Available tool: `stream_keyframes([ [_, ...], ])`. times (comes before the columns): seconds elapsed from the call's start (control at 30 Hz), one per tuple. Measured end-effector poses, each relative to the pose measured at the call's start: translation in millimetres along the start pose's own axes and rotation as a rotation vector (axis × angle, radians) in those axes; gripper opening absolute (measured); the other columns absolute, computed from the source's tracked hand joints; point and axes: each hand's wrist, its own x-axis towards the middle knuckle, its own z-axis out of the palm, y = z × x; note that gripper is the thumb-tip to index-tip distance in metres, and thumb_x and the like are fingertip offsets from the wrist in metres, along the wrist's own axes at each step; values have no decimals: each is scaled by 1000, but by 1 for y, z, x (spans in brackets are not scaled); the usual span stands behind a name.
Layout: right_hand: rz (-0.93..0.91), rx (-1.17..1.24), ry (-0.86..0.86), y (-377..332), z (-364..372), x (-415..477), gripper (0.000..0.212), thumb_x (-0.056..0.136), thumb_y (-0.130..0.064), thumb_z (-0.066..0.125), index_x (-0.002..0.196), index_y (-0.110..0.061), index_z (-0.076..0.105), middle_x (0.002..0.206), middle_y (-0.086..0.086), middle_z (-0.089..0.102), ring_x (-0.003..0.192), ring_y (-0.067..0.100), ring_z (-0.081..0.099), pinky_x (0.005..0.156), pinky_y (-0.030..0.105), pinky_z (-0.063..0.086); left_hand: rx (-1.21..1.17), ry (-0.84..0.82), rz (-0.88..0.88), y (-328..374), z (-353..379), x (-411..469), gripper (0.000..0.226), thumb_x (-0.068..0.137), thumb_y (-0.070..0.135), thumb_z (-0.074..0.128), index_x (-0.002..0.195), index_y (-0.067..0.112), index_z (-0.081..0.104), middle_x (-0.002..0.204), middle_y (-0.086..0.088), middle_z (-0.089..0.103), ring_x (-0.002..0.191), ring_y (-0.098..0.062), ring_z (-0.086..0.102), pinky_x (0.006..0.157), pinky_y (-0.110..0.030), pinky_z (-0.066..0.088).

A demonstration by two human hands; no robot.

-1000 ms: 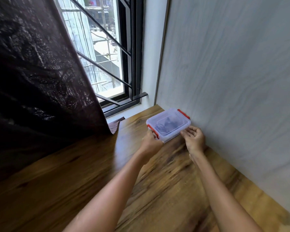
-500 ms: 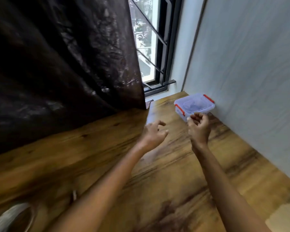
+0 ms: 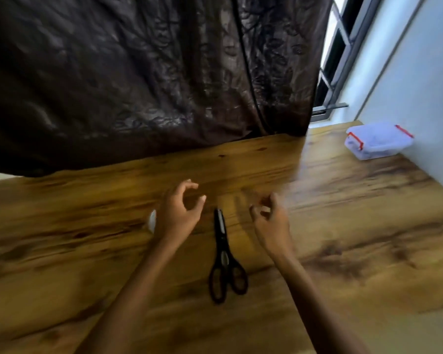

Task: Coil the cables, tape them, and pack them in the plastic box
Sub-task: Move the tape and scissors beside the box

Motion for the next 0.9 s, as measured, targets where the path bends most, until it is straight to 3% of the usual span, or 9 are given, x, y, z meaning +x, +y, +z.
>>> stream_keyframes([
  [0.13, 20, -217, -70, 11, 27, -49, 41, 86, -28, 64, 122, -14, 51, 116, -1, 53, 110, 12, 48, 92, 27, 43, 239, 25, -78, -48, -24, -16, 72, 70, 48, 73, 129, 20, 44, 143, -5, 38, 129, -29, 36, 103, -51, 35],
  [0.27, -10, -429, -87, 25, 43, -87, 64, 78, -50, 65, 128, -15, 45, 126, -1, 48, 118, 15, 41, 99, 33, 42, 192, -62, -184, -81, -26, -26, 107, 60, 52, 79, 143, 16, 22, 151, -9, 24, 137, -29, 26, 107, -48, 35],
  [0.5, -29, -666, -70, 40, 55, -120, 101, 64, -71, 63, 140, -13, 32, 145, 4, 35, 136, 23, 25, 113, 39, 28, -27, -79, -210, -92, -17, -35, 114, 61, 34, 84, 146, 14, 12, 151, -10, 25, 137, -26, 27, 106, -37, 32],
  [0.6, -26, -667, -58, 43, 58, -127, 95, 73, -66, 59, 143, -11, 28, 149, 6, 31, 139, 23, 21, 115, 35, 21, -64, -56, -240, -93, -16, -33, 116, 61, 36, 84, 148, 15, 9, 153, -9, 21, 139, -27, 25, 107, -38, 31],
  [0.77, -49, -658, -17, 38, 56, -127, 75, 80, -52, 60, 139, -12, 37, 134, 3, 48, 122, 18, 39, 103, 31, 37, 13, -42, -285, -89, -14, -28, 123, 57, 44, 84, 149, 21, 6, 154, -8, 21, 140, -28, 24, 105, -43, 33],
  [0.9, -45, -587, -7, 32, 52, -120, 66, 73, -45, 69, 128, -13, 50, 120, 2, 58, 107, 15, 43, 90, 28, 44, 40, 8, -298, -86, -11, -26, 117, 54, 44, 85, 147, 18, 18, 150, -8, 32, 136, -28, 31, 104, -42, 36],
])
